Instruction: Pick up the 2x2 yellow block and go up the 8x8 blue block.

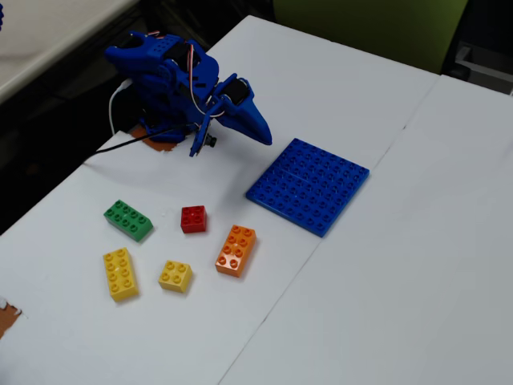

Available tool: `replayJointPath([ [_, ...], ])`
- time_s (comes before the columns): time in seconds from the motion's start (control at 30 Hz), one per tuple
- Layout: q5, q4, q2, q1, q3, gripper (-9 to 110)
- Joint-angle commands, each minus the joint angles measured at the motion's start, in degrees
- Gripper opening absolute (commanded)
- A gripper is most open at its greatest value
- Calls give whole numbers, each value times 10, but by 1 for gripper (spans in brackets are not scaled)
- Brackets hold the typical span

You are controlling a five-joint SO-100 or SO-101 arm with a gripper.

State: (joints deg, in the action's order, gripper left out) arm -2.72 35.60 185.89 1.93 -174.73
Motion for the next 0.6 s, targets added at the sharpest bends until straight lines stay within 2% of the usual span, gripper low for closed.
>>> replayJointPath([
  [0.0,-7,-17,-57,-6,70,0],
  [0.27,-11,18,-308,-33,348,0],
  [0.43,-123,27,-439,-55,498,0],
  [0.57,-159,57,-558,-95,622,0],
])
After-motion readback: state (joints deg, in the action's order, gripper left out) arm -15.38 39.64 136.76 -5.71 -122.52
